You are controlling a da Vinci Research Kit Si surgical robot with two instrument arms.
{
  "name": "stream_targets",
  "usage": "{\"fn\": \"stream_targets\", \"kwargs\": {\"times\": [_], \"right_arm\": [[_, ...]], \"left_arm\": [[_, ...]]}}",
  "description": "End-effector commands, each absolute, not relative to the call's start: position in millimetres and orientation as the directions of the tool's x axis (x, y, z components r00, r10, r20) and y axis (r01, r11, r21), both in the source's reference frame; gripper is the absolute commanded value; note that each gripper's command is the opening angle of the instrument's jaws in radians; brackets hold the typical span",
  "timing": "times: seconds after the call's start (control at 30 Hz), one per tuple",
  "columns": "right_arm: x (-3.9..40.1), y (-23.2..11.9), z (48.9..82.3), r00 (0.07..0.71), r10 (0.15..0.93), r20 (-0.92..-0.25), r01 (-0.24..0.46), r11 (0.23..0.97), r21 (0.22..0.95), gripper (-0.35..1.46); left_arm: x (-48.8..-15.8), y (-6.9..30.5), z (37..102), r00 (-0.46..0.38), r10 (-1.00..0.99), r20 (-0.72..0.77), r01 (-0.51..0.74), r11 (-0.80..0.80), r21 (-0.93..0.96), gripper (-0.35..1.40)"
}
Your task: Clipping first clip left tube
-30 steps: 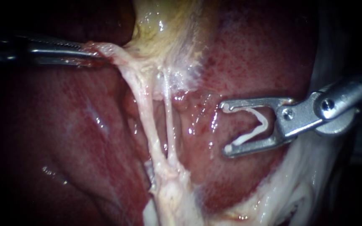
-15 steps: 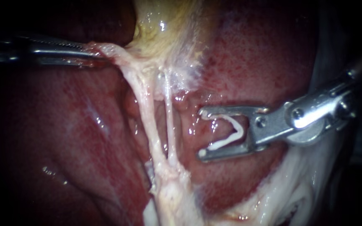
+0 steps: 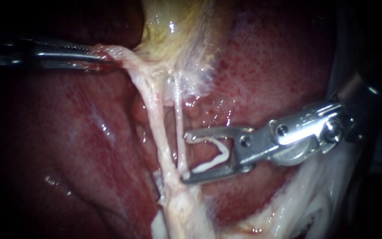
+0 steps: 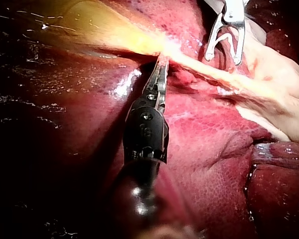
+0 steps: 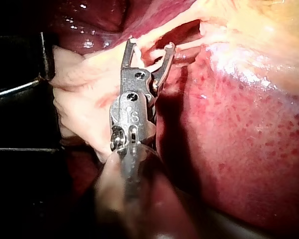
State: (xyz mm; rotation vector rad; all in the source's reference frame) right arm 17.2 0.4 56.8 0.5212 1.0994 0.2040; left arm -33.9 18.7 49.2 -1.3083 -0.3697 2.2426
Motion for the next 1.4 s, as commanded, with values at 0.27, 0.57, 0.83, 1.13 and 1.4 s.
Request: {"fn": "stream_targets", "kwargs": {"times": [0.27, 0.57, 0.83, 1.13, 1.4], "right_arm": [[19.1, -0.3, 57.9, 0.439, 0.427, -0.790, 0.103, 0.850, 0.517, 0.48], [20.6, -1.0, 58.8, 0.409, 0.474, -0.780, 0.133, 0.815, 0.564, 0.48], [21.7, -1.2, 59.3, 0.373, 0.521, -0.768, 0.186, 0.769, 0.612, 0.45], [23.5, -2.2, 60.7, 0.351, 0.576, -0.739, 0.213, 0.719, 0.662, 0.44], [24.5, -2.0, 61.0, 0.311, 0.625, -0.716, 0.228, 0.682, 0.695, 0.44]], "left_arm": [[-33.9, 18.7, 49.3, -0.403, 0.556, -0.727, -0.294, -0.831, -0.473, -0.35], [-33.9, 18.7, 49.3, -0.403, 0.556, -0.727, -0.294, -0.831, -0.473, -0.35], [-33.9, 18.8, 49.5, -0.403, 0.556, -0.727, -0.294, -0.831, -0.473, -0.35], [-33.9, 18.8, 49.5, -0.403, 0.556, -0.727, -0.294, -0.831, -0.473, -0.35], [-33.9, 18.8, 49.5, -0.403, 0.556, -0.727, -0.294, -0.831, -0.473, -0.35]]}}
